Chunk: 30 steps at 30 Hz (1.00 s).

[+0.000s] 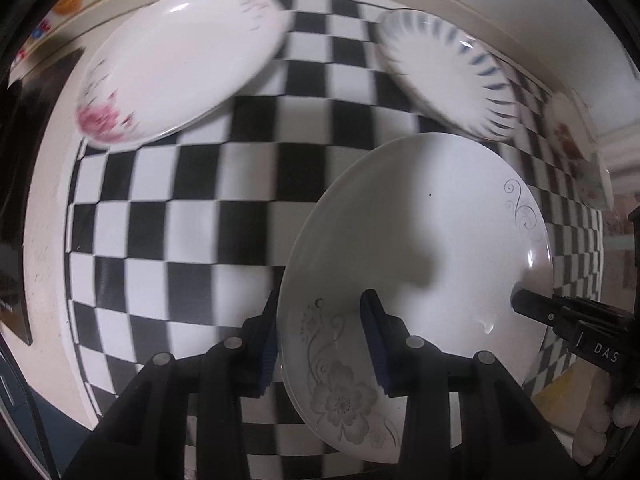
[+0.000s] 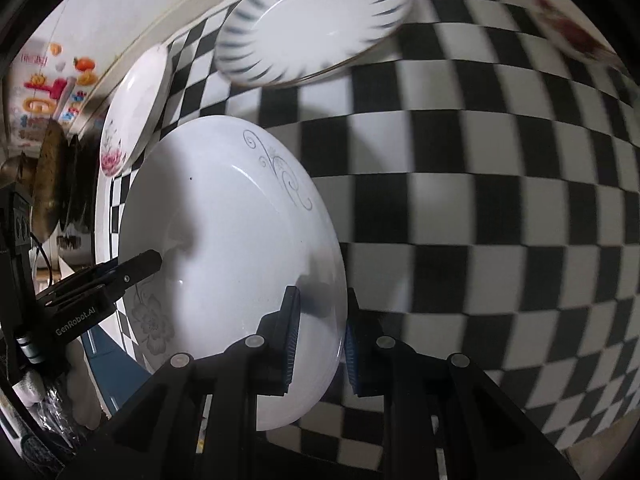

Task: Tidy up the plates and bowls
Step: 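Lift the grey-floral plate with both grippers and carry it toward the pink-flower plate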

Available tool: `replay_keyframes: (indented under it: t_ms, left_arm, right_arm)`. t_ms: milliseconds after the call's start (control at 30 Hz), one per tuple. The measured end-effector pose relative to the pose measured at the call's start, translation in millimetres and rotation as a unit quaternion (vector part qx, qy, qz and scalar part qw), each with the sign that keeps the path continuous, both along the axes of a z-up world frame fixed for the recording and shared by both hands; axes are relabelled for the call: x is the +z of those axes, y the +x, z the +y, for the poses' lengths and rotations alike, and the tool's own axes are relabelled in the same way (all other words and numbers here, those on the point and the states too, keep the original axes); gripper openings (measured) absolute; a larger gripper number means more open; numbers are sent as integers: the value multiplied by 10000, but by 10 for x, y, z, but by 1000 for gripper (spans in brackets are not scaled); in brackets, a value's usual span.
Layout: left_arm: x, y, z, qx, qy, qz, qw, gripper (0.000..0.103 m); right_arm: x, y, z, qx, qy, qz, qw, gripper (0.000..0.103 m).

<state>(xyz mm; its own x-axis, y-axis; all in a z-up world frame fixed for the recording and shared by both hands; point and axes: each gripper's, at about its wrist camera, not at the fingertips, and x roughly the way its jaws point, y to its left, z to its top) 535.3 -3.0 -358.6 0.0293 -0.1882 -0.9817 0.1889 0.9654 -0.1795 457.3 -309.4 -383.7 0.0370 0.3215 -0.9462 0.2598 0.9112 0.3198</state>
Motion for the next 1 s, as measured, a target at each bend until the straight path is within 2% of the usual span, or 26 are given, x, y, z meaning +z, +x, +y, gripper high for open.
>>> replay_keyframes:
  t_ms: [167,300,400,433,567,867,1000]
  left_arm:
    - [62,-110,-332,-294,-28,-11,9996,36]
    - [-133,-59,-615,-422,12,60,9991,36]
    - [-237,-52,-676,-451,56,161,9988,36]
    - [-355,52,-796,-436,86,206,9988,36]
    - [-531,28,-856,-387,166,359,9985,36]
    - [-640,-23,-862,-225,248,542,9980,36]
    - [-634,-28,-898,-178,274,505,9982,36]
  right_arm:
    - [116,-222,-459,-298,-36,-48,9995,22]
    - [90,-369,-731,-482,-41,-10,9988,22]
    - [22,-432,-858,-559,-55,47,9984,22]
    - [-7,-439,-877,-563,-57,60,9984,22]
    - [-126,-471,-884,-514,-80,152,9985,22]
    - [-274,-426,-914,-339,-103,237,9991,22]
    - [-283,-419,-908,-248,-122,247,9993,22]
